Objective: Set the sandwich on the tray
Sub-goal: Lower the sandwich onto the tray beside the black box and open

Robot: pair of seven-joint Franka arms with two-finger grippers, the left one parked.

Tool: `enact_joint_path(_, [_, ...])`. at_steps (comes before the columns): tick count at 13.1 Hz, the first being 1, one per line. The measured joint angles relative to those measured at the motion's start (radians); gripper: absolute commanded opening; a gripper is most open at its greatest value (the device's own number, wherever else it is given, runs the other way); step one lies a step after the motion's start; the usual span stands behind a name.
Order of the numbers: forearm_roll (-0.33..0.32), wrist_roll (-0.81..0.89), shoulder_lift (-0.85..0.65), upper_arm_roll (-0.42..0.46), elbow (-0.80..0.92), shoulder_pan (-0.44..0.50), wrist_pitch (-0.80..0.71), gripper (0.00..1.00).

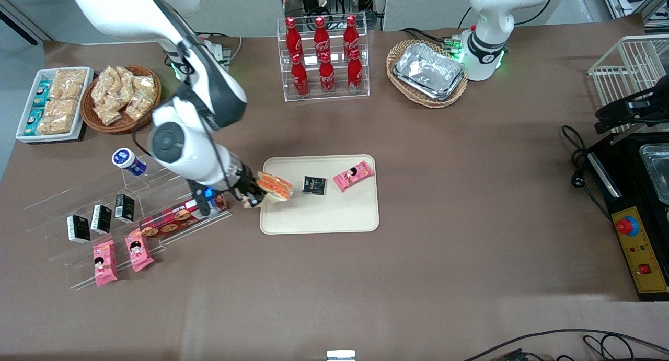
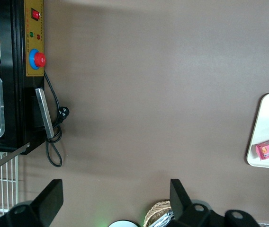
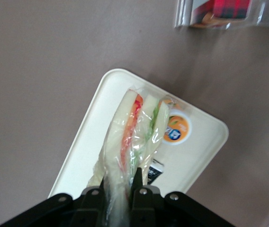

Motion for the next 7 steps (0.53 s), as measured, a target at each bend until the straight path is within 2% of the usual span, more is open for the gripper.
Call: enact_joint_path(7, [-0.135, 0.264, 0.157, 0.004, 0.068, 0.098, 0.128, 0.00])
